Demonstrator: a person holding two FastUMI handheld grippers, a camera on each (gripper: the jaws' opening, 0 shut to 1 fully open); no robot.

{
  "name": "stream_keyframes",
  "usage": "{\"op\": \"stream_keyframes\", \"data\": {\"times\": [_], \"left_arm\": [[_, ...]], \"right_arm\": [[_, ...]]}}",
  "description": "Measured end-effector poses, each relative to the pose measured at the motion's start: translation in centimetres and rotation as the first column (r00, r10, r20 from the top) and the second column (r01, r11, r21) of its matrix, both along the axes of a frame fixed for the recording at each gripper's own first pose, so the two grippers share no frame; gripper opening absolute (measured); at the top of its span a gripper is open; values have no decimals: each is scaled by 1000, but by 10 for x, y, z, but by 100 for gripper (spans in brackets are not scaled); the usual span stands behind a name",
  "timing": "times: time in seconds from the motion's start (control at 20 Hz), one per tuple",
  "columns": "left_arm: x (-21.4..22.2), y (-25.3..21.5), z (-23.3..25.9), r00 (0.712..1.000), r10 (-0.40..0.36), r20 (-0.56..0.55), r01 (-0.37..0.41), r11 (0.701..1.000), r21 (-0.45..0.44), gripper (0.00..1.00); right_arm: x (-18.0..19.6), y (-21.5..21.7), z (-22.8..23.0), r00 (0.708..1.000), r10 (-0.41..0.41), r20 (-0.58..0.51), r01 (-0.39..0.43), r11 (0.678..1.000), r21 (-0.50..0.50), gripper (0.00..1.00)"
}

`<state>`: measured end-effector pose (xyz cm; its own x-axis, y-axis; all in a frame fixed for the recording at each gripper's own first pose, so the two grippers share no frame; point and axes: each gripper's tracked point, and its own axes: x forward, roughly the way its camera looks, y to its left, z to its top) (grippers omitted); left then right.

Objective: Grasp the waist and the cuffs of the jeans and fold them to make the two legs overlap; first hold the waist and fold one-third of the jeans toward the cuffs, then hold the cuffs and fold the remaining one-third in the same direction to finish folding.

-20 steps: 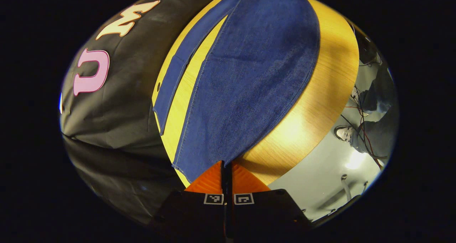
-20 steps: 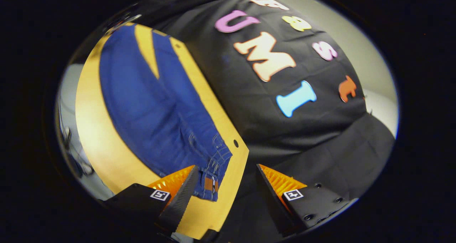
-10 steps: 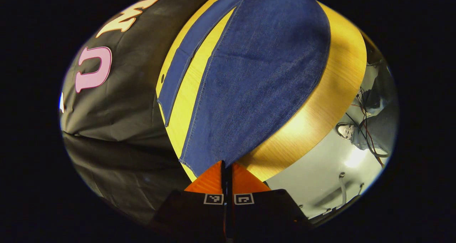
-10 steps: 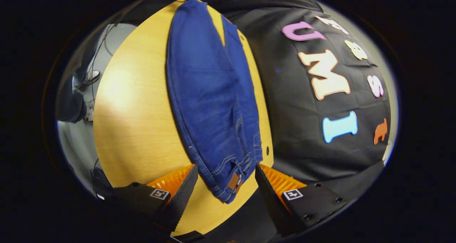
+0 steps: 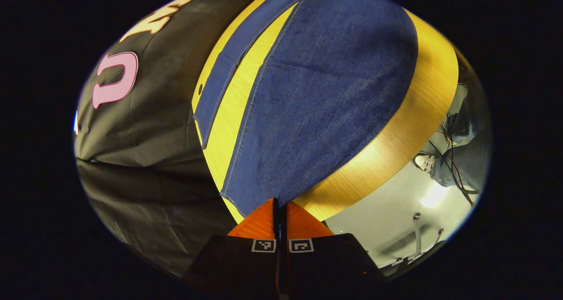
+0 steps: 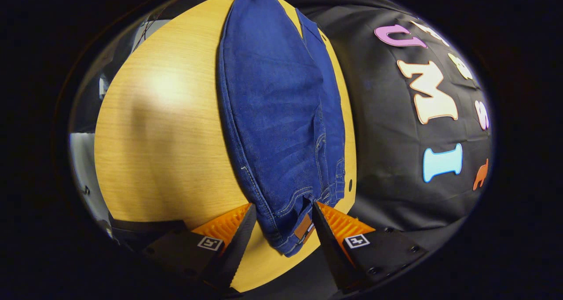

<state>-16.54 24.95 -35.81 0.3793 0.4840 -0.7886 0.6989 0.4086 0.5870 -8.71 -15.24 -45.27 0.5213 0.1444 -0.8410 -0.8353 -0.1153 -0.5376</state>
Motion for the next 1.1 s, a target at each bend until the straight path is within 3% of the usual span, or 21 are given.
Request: {"op": "stream_keyframes", "data": {"times": [0.25,0.3,0.45,0.55,0.6,0.85,1.1], "left_arm": [[4,2,-1,1000,-6,-18,6,1000,-4,0],[3,1,-2,1000,-2,-20,2,1000,-6,0],[3,1,-2,1000,0,-15,0,1000,-6,0],[4,0,0,1000,8,0,-8,1000,-17,0],[8,2,2,1000,13,19,-13,1000,-17,0],[35,0,37,992,42,120,-42,999,-5,0],[88,-9,77,960,121,254,-109,992,-63,0]], "right_arm": [[6,8,-6,997,80,14,-79,996,-51,84],[5,8,-12,997,78,17,-77,995,-59,79],[-2,8,-21,995,98,31,-95,992,-87,34],[4,5,-15,997,52,65,-48,996,-69,4],[6,6,-15,999,0,46,2,999,-39,8],[28,15,25,978,-154,137,137,982,128,2],[65,27,63,922,-336,191,286,926,248,3]]}}
